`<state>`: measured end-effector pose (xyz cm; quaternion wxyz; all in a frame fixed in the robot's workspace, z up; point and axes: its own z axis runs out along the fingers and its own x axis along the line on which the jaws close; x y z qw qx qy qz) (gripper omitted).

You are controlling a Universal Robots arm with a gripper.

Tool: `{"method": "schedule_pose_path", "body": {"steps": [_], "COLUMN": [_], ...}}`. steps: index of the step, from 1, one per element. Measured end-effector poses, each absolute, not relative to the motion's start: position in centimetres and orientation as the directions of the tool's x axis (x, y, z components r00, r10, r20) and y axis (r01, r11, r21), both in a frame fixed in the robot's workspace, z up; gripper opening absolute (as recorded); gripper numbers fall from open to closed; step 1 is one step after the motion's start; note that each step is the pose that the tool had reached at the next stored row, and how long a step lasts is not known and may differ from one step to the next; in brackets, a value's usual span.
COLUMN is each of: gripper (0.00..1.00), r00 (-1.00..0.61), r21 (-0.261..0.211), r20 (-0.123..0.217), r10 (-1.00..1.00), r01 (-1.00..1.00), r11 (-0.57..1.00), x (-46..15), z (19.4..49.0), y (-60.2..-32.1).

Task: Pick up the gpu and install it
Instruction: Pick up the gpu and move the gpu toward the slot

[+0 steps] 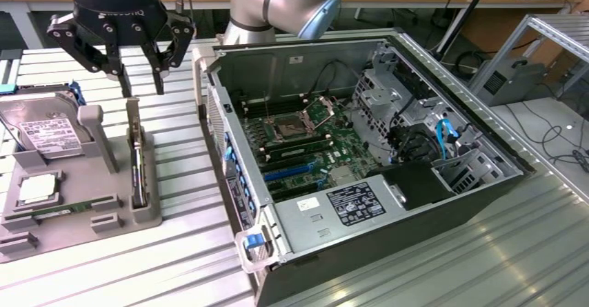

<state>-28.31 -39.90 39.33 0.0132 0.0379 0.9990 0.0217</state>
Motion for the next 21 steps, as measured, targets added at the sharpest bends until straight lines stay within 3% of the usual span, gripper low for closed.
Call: {"method": "schedule_pose_path", "body": {"steps": [1,21], "gripper": [0.44,0.44], "r00": [-0.997,-0.997], "r21": [0.044,0.044], "r20": [-0.025,-0.025], "r10": [0.076,0.076], "r01": [0.075,0.075], "r11": [0.996,0.996], "x": [-28.31,-28.37], "z": [39.33,38.71], "y": [-39.90,-39.90]}}
